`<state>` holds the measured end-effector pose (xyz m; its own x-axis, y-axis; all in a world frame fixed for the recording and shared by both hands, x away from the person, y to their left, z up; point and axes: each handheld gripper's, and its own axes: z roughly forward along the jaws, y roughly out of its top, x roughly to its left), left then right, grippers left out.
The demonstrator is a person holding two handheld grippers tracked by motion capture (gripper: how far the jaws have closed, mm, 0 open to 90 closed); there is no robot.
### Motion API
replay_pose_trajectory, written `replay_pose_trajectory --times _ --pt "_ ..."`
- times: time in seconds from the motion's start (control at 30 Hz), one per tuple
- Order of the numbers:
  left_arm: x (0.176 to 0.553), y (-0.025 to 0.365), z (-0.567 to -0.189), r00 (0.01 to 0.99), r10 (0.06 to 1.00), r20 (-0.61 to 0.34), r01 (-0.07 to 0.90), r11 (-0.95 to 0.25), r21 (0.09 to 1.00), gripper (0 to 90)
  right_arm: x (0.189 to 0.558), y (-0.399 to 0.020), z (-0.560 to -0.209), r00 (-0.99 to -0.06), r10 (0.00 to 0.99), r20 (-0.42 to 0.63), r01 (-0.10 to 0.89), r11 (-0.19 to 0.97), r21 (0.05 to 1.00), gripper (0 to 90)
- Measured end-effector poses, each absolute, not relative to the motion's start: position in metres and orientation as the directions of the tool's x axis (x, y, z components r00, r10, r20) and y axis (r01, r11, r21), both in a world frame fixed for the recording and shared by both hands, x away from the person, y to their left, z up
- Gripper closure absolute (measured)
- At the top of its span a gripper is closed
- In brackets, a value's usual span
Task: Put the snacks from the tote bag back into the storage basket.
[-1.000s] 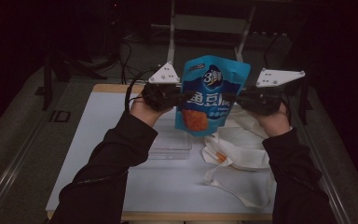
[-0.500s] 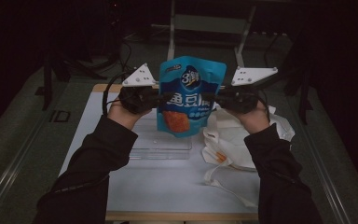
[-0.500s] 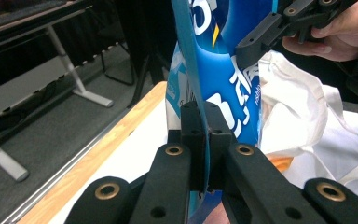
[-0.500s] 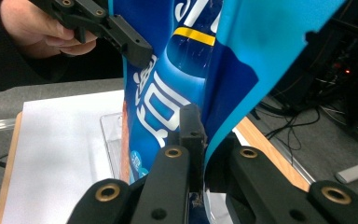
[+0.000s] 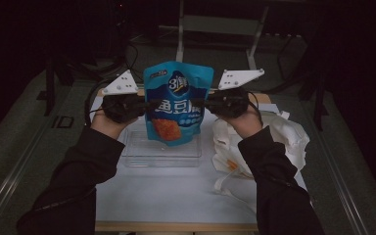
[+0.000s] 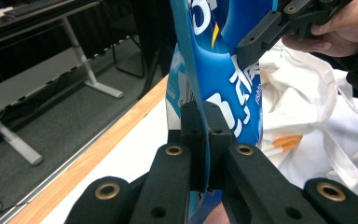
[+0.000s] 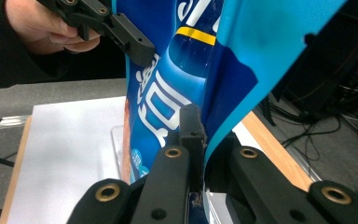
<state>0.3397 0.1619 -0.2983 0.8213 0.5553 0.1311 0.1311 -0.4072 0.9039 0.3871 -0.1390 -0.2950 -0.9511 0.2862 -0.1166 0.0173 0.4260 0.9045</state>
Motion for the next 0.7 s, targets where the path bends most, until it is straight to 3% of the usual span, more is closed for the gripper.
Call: replay_pose_trajectory --times 0.7 --pt "0.351 0.194 -0.333 0.798 0.596 0.091 0.185 -0.386 0.904 90.0 0.4 -0.099 -0.322 -0.958 0.265 -0.107 0.029 0.464 0.885 88.7"
